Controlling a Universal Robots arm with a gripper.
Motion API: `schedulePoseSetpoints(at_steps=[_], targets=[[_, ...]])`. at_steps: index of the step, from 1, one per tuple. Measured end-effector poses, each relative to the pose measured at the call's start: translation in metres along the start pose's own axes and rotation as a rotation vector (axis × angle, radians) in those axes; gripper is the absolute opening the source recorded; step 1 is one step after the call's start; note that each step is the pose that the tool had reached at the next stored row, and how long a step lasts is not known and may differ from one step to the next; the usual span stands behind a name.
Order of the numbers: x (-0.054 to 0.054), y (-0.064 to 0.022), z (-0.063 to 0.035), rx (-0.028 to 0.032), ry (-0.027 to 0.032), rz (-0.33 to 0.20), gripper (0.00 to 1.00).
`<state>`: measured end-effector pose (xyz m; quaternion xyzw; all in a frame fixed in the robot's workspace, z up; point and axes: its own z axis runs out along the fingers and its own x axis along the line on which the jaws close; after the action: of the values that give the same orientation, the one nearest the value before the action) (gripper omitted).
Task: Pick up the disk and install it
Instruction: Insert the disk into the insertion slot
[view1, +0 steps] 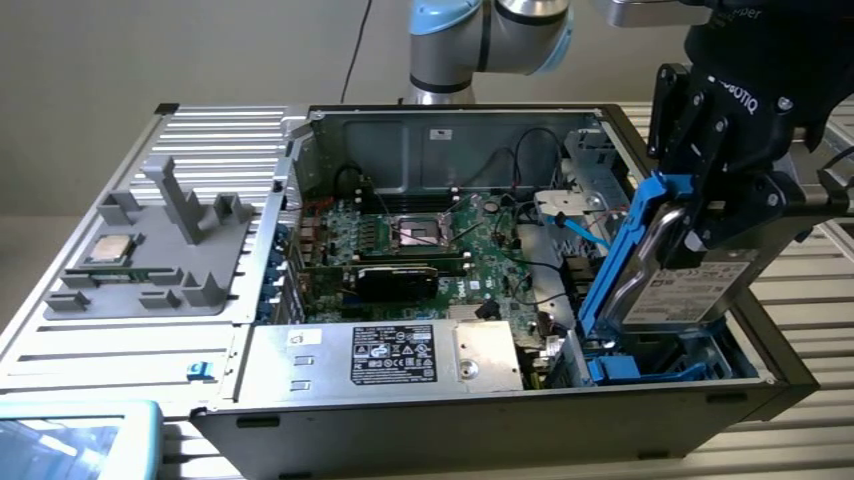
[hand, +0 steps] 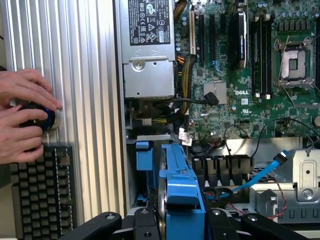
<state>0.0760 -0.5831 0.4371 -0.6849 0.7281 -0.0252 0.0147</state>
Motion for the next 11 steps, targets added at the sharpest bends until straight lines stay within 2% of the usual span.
schedulePoseSetpoints(at_steps=[11], targets=[[0.0003,0.0006,0.0098,0.0,-0.0002,0.0,0.37]])
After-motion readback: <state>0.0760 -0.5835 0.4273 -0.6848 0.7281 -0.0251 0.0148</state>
